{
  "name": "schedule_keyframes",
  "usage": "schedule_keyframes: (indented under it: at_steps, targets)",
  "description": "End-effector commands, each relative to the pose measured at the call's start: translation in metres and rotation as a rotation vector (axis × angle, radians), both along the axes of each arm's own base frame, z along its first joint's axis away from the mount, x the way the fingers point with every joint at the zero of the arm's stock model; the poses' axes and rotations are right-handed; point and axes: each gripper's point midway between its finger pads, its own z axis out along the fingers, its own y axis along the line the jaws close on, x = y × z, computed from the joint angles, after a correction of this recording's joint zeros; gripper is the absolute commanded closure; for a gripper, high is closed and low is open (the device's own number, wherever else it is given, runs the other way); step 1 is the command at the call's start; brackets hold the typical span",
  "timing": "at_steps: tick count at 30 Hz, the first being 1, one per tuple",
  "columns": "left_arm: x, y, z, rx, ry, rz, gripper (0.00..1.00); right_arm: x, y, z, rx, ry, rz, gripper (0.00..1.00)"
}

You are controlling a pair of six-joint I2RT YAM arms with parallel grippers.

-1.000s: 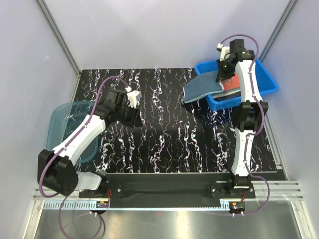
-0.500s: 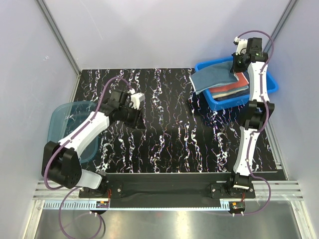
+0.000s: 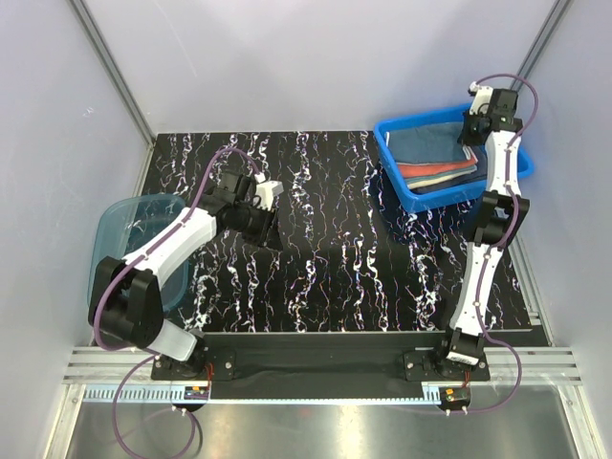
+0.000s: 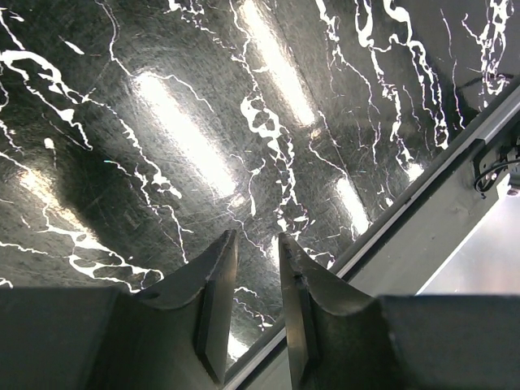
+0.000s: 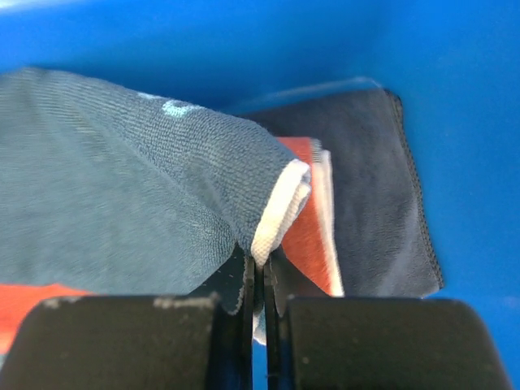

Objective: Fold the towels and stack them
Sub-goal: Neatly place the folded towel into the bin

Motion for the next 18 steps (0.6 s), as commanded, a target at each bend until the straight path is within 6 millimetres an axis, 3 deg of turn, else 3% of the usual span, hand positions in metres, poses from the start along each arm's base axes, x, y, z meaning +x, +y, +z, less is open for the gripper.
schedule_keyframes:
  at_steps: [1, 3, 5, 8, 10, 11, 13, 14, 15, 17, 18]
  targets:
    - [0.007, -0.011, 0.017, -0.054, -0.038, -0.035, 0.68, 0.018, -0.011, 0.029, -0.014, -0.123, 0.004, 0.98]
    - [0.007, -0.012, 0.016, -0.054, -0.035, -0.034, 0.68, 0.024, -0.018, 0.035, -0.008, -0.163, -0.020, 0.95]
    - [0.006, -0.014, 0.017, -0.057, -0.035, -0.039, 0.68, 0.029, -0.028, 0.037, -0.006, -0.191, -0.063, 0.66]
    - [0.007, -0.014, 0.020, -0.038, -0.048, -0.037, 0.67, 0.032, -0.029, 0.050, -0.010, -0.226, -0.068, 0.52]
    - [0.009, -0.013, 0.024, -0.026, -0.063, -0.027, 0.67, 0.030, -0.025, 0.065, 0.004, -0.246, -0.067, 0.38]
    - [0.010, -0.014, 0.028, -0.029, -0.077, -0.027, 0.67, 0.028, -0.024, 0.071, 0.009, -0.251, -0.069, 0.24]
    - [0.014, -0.016, 0.039, -0.045, -0.106, -0.009, 0.67, 0.020, -0.020, 0.096, 0.037, -0.273, -0.086, 0.06]
    - [0.016, -0.017, 0.049, -0.059, -0.132, -0.007, 0.67, 0.016, -0.015, 0.096, 0.060, -0.260, -0.082, 0.01]
    - [0.022, -0.020, 0.064, -0.082, -0.171, 0.005, 0.67, 0.007, -0.007, 0.118, 0.086, -0.272, -0.079, 0.00]
    - [0.030, -0.023, 0.091, -0.124, -0.252, 0.020, 0.66, -0.005, 0.008, 0.125, 0.105, -0.245, -0.076, 0.00]
    - [0.034, -0.024, 0.104, -0.142, -0.289, 0.035, 0.65, -0.016, 0.025, 0.154, 0.099, -0.271, -0.065, 0.00]
